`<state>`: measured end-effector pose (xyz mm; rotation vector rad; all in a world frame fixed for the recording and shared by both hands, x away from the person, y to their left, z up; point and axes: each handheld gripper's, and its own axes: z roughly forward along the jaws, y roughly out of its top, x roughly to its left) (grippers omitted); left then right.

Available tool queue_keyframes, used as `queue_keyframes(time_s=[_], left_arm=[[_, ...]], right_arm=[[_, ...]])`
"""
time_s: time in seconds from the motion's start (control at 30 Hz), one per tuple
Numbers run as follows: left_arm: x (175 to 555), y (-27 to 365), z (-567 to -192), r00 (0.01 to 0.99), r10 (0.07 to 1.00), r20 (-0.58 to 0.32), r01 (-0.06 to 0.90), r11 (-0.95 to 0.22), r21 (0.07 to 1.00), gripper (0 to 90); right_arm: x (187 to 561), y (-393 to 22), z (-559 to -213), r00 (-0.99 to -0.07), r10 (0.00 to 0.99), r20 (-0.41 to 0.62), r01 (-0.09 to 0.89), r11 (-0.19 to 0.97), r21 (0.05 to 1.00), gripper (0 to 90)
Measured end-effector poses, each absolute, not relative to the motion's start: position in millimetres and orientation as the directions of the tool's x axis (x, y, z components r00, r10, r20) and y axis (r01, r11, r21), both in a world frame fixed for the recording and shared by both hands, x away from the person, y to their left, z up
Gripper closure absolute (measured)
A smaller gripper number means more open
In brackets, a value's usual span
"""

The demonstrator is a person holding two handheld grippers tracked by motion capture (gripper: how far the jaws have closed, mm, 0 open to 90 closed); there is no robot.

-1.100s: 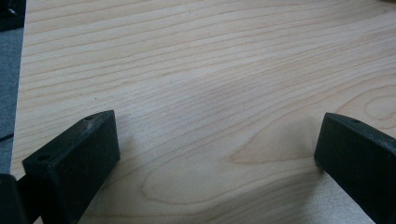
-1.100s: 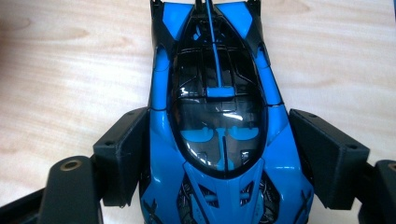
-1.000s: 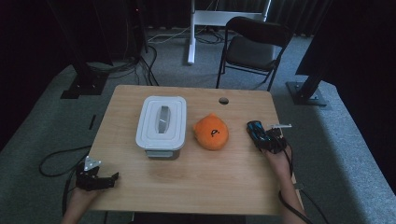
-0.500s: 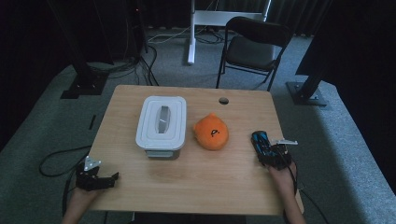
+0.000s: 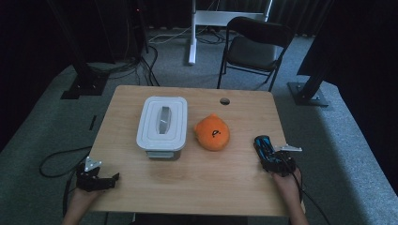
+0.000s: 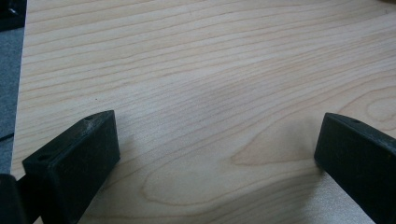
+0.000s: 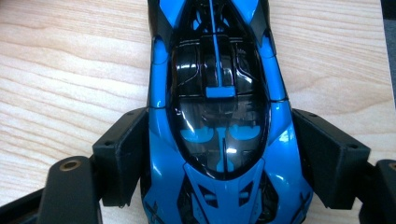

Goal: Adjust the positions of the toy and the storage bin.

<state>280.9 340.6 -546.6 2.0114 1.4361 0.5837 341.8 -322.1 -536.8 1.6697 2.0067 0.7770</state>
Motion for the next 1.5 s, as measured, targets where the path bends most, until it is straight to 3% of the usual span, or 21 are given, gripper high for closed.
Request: queue_keyframes(time_s=[0.13, 0.63, 0.9, 1.1, 1.5], left_arm=[[281, 341, -547, 0.32, 0.947, 0.012, 0.687, -0.241, 0.686, 0.4], [281, 341, -547, 0.32, 0.947, 0.012, 0.687, -0.24, 0.686, 0.4], [281, 340, -547, 0.319, 0.948, 0.011, 0.687, -0.239, 0.686, 0.4], [281, 340, -547, 0.318, 0.948, 0.011, 0.687, -0.239, 0.686, 0.4], [281, 340, -547, 0.318, 0.948, 0.012, 0.687, -0.239, 0.686, 0.4]], right_arm=[[345, -321, -529, -0.219, 0.975, 0.026, 0.731, 0.147, 0.666, 12.4], [376, -322, -534, -0.222, 0.975, 0.022, 0.77, 0.161, 0.617, 11.1], [379, -317, -537, -0.228, 0.974, 0.005, 0.77, 0.177, 0.612, 14.4], [376, -312, -534, -0.244, 0.97, -0.017, 0.754, 0.201, 0.625, 25.2], [373, -316, -521, -0.207, 0.978, 0.009, 0.768, 0.156, 0.622, 26.9]])
